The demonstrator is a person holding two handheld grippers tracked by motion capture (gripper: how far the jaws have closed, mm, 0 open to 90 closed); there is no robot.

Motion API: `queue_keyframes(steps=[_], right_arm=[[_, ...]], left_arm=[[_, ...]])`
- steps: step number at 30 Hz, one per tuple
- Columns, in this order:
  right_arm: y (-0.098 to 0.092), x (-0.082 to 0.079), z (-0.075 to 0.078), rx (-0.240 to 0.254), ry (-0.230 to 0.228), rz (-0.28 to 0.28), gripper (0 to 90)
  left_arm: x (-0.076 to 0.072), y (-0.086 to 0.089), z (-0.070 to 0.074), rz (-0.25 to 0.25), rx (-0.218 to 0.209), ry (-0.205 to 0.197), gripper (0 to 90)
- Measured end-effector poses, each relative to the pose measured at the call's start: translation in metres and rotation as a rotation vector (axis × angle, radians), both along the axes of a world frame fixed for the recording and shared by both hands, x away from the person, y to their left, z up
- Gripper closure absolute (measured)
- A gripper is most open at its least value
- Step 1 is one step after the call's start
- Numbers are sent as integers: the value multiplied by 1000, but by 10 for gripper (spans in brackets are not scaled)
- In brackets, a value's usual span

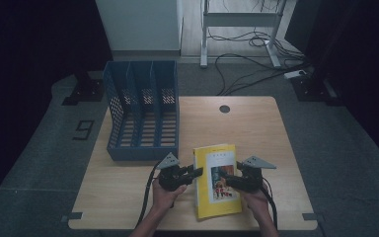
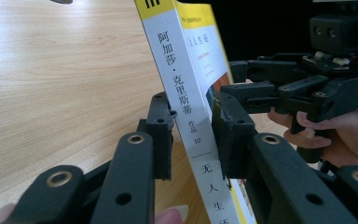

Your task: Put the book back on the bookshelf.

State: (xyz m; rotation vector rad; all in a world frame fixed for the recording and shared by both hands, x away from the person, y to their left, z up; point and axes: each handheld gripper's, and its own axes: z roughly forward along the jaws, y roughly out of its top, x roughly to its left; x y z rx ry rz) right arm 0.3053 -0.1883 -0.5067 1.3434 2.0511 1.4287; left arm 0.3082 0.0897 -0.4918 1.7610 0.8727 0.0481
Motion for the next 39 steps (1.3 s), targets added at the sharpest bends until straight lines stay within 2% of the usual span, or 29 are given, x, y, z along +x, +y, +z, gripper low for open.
queue_keyframes(steps=[6, 9, 12, 16, 20, 28, 31, 34, 39], right_arm=[[-2, 5, -6, 31, 43, 17, 261], [-4, 8, -9, 68, 81, 23, 261], [-5, 10, -10, 94, 99, 27, 260], [-5, 10, -11, 105, 104, 26, 254], [-6, 11, -10, 136, 131, 34, 217], [-7, 10, -9, 141, 121, 31, 217], [-7, 8, -6, 133, 108, 26, 240], [-5, 5, -1, 109, 73, 27, 248], [-3, 3, 2, 95, 64, 25, 252]], left_arm=[[0, 0, 0, -3, 1, 0, 700], [0, -1, 0, -8, 1, 1, 700], [-1, -2, 1, -13, 6, -2, 700], [-1, -2, 2, -14, 7, -4, 699], [-2, -4, 3, -22, 11, -12, 699], [-2, -4, 6, -30, 17, -24, 699], [-2, -4, 6, -33, 19, -24, 695], [-2, -3, 9, -38, 18, -32, 693], [-3, -2, 10, -45, 11, -31, 689]])
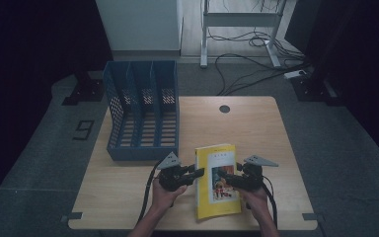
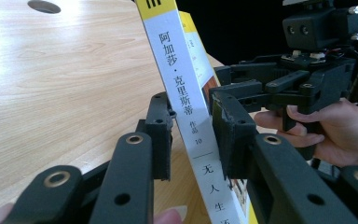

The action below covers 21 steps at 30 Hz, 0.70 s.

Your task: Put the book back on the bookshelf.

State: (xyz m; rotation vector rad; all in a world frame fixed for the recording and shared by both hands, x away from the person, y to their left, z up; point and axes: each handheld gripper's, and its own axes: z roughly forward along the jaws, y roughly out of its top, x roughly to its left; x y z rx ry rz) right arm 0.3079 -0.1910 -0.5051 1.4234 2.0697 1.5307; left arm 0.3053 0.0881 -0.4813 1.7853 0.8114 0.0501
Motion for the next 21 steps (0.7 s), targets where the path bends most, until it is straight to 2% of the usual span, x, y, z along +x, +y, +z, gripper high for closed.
queue_keyframes(steps=[4, 7, 15, 20, 21], right_arm=[[3, -2, 2, -2, -13, 13, 262], [5, -4, 5, -17, -31, 15, 268], [7, -10, 13, -45, -82, 14, 271], [6, -13, 19, -42, -122, 8, 279], [6, -16, 23, -40, -155, -1, 287]], left_arm=[[-1, 1, 2, -22, 1, -7, 668], [-2, 1, 3, -14, 14, -12, 670], [-2, 3, 8, -2, 7, -19, 691], [-3, 2, 17, 3, 6, -50, 714], [-4, 1, 20, 4, 4, -64, 719]])
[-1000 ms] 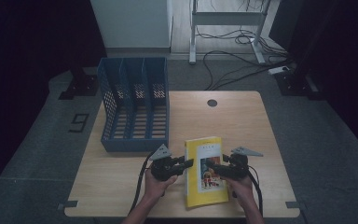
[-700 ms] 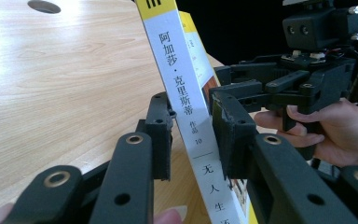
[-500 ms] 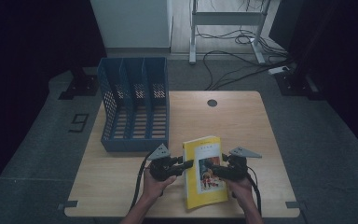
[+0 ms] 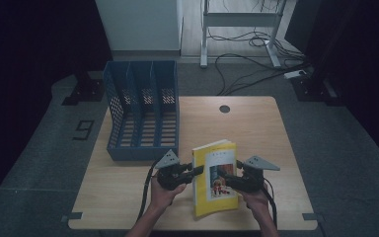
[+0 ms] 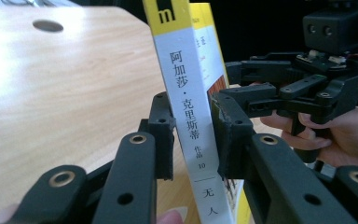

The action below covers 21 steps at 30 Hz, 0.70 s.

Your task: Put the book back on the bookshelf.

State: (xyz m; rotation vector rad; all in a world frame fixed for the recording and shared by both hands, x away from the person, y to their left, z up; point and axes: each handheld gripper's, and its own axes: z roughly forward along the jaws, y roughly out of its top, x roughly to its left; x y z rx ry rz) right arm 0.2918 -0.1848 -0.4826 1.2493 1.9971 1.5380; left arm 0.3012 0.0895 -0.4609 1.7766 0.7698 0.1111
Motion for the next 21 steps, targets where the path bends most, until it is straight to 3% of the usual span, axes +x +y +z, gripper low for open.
queue_keyframes(steps=[3, 6, 7, 9, 10, 13, 17, 21], right_arm=[[0, -3, 4, 5, -25, -4, 291], [-1, -9, 12, 17, -76, 2, 311], [-2, -13, 18, 35, -114, 17, 319], [-2, -15, 20, 32, -122, 19, 322], [-3, -16, 21, 4, -141, 15, 326], [-5, -13, 18, -6, -123, 13, 320], [-11, -4, 7, 18, -47, -13, 262], [-10, -2, 6, 28, -36, -10, 220]], left_arm=[[-1, 0, 4, -1, 3, -15, 725], [-3, -1, 7, 2, 4, -33, 725], [-5, -1, 8, 1, 6, -46, 728], [-5, -1, 8, 1, 6, -49, 728], [-5, 0, 7, -3, 1, -45, 732], [-6, 0, 5, -8, 1, -43, 746], [-6, 3, 3, -17, -12, -48, 745], [-8, 4, 3, -28, -18, -60, 747]])
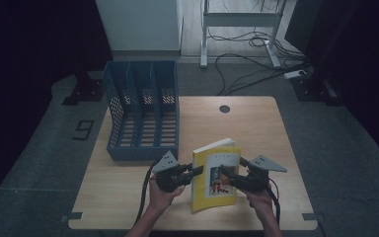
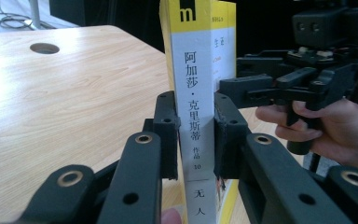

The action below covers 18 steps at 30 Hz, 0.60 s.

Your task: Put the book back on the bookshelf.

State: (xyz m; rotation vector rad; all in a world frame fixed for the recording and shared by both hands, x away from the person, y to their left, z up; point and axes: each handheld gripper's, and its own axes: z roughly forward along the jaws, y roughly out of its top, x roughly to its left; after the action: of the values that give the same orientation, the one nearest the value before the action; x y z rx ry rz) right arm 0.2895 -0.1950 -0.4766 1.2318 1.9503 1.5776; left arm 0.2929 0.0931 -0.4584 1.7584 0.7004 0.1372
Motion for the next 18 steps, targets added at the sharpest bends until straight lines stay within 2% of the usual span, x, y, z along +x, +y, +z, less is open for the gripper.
queue_keyframes(steps=[7, 9, 13, 18], right_arm=[[3, 0, -1, 21, 6, 23, 196], [8, 2, -3, 4, 12, 29, 182], [8, 4, -7, 23, 34, 40, 178], [11, 4, -8, 22, 37, 31, 166]], left_arm=[[-1, -1, 2, -2, -5, 15, 749], [-1, -2, 2, -5, -4, 14, 750], [-1, -2, 1, -5, -5, 20, 749], [-1, -2, 1, -11, -7, 22, 748]])
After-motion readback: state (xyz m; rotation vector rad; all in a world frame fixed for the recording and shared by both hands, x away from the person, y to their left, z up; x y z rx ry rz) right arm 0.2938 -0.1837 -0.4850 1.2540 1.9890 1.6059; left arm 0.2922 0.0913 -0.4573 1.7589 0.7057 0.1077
